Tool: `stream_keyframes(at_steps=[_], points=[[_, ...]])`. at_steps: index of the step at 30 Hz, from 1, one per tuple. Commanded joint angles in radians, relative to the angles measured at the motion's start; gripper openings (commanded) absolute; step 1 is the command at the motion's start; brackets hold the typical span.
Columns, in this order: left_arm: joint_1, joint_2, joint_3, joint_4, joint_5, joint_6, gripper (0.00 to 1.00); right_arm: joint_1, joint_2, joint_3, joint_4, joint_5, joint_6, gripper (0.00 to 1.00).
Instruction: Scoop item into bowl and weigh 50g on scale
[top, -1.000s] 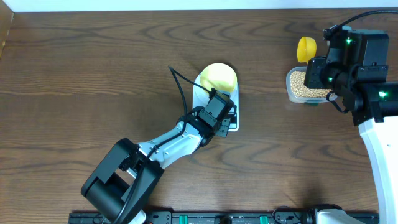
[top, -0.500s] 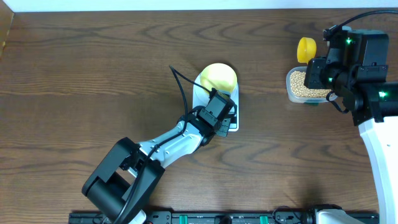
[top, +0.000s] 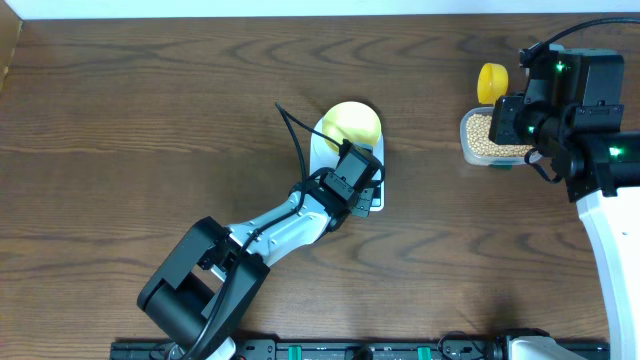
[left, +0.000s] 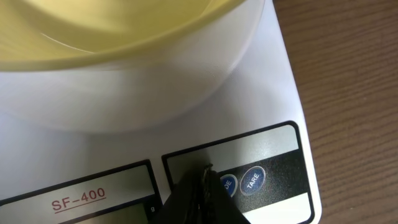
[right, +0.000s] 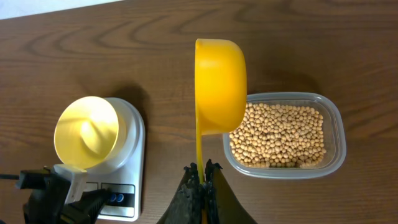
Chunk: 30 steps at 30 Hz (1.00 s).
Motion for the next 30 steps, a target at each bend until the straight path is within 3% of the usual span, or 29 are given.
stream_keyframes(at_steps=[1,30], points=[[0.005,0.089,-0.042,-0.054,-0.014,-0.012,0.07,0.0,0.005,0.004,-0.003,0.008,-0.014,0.01],[0.005,0.094,-0.047,-0.105,-0.062,-0.038,0.07,0.002,0.006,0.004,-0.004,0.008,-0.014,0.01]])
